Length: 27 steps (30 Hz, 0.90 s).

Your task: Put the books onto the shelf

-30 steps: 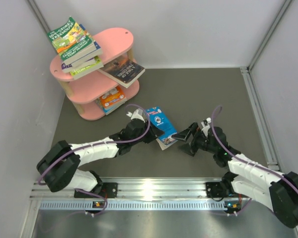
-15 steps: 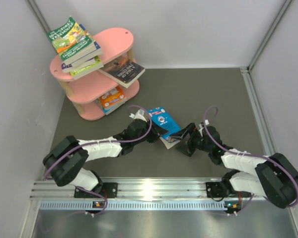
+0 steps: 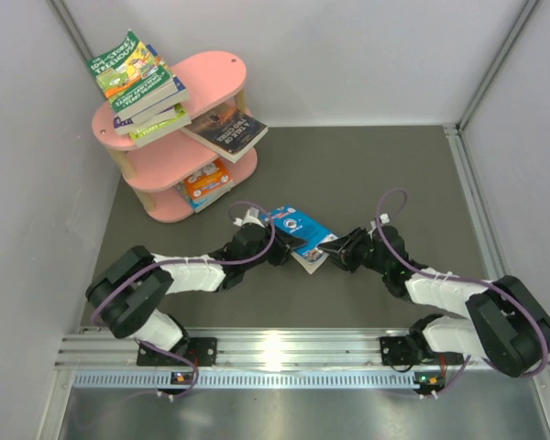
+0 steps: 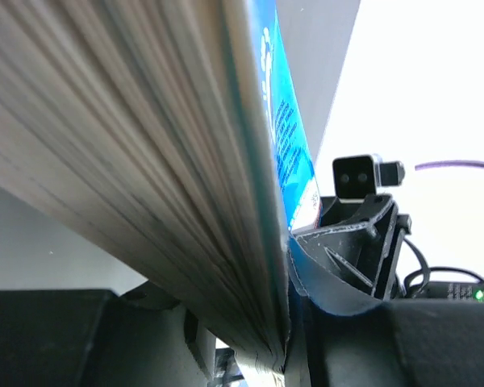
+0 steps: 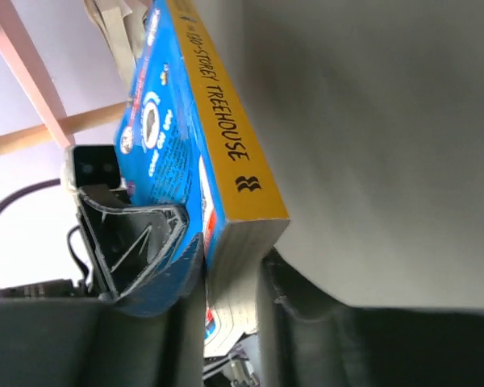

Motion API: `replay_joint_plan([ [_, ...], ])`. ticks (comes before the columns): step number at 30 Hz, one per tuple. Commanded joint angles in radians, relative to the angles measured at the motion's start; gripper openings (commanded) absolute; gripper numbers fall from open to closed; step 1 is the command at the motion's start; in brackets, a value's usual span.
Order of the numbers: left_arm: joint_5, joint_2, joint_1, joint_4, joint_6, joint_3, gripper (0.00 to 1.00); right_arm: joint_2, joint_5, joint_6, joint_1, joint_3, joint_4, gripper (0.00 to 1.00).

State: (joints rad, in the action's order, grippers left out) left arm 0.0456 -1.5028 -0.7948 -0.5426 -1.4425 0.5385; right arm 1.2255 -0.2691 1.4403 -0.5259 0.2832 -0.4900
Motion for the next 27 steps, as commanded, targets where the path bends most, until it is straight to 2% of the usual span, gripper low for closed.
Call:
replay_joint_plan([
  [1, 0.120, -0.026, -0.023, -0.296, -0.085, -0.012, 0.00, -0.060, 0.037, -0.063, 0.003, 0.091, 0.060, 0.18],
  [3, 0.129, -0.037, -0.021, -0.350, -0.114, -0.037, 0.00, -0.109, 0.074, -0.105, 0.009, 0.138, 0.170, 0.06],
  [5, 0.160, -0.039, -0.024, -0.352, -0.118, -0.040, 0.08, -0.142, 0.114, -0.142, 0.018, 0.168, 0.227, 0.00],
  [6, 0.171, -0.036, -0.026, -0.349, -0.111, -0.040, 0.25, -0.176, 0.125, -0.171, 0.020, 0.198, 0.255, 0.00],
  [8, 0.200, -0.016, -0.029, -0.326, -0.095, -0.043, 0.45, -0.217, 0.151, -0.201, 0.032, 0.229, 0.327, 0.00],
  [9, 0.206, -0.005, -0.032, -0.313, -0.088, -0.046, 0.62, -0.228, 0.159, -0.228, 0.033, 0.261, 0.352, 0.00],
  [10, 0.211, 0.010, -0.034, -0.271, -0.072, -0.057, 0.76, -0.239, 0.165, -0.242, 0.036, 0.278, 0.396, 0.00],
  [12, 0.215, 0.074, -0.034, -0.212, -0.055, -0.071, 0.89, -0.267, 0.188, -0.285, 0.043, 0.336, 0.448, 0.00],
  [16, 0.202, 0.240, -0.035, 0.054, 0.048, -0.077, 0.99, -0.305, 0.226, -0.346, 0.050, 0.428, 0.559, 0.00],
  [17, 0.194, 0.280, -0.034, 0.205, 0.072, -0.069, 0.99, -0.314, 0.237, -0.357, 0.053, 0.448, 0.595, 0.00],
  [19, 0.142, 0.407, -0.032, 0.364, 0.156, -0.036, 0.99, -0.319, 0.246, -0.388, 0.053, 0.508, 0.629, 0.00],
  [20, 0.119, 0.497, -0.032, 0.521, 0.190, -0.016, 0.99, -0.322, 0.243, -0.397, 0.053, 0.525, 0.642, 0.00],
  [22, 0.051, 0.585, -0.032, 0.714, 0.260, 0.030, 0.99, -0.320, 0.232, -0.414, 0.053, 0.577, 0.669, 0.00],
  [23, -0.029, 0.671, -0.034, 0.790, 0.331, 0.082, 0.99, -0.313, 0.216, -0.420, 0.053, 0.597, 0.677, 0.00],
  [24, -0.079, 0.706, -0.034, 0.955, 0.368, 0.110, 0.99, -0.308, 0.203, -0.434, 0.053, 0.640, 0.689, 0.00],
  [25, -0.122, 0.742, -0.034, 1.028, 0.440, 0.177, 0.99, -0.301, 0.190, -0.442, 0.053, 0.661, 0.699, 0.00],
  [27, -0.254, 0.825, -0.034, 1.242, 0.500, 0.250, 0.99, -0.267, 0.133, -0.452, 0.053, 0.729, 0.705, 0.00],
])
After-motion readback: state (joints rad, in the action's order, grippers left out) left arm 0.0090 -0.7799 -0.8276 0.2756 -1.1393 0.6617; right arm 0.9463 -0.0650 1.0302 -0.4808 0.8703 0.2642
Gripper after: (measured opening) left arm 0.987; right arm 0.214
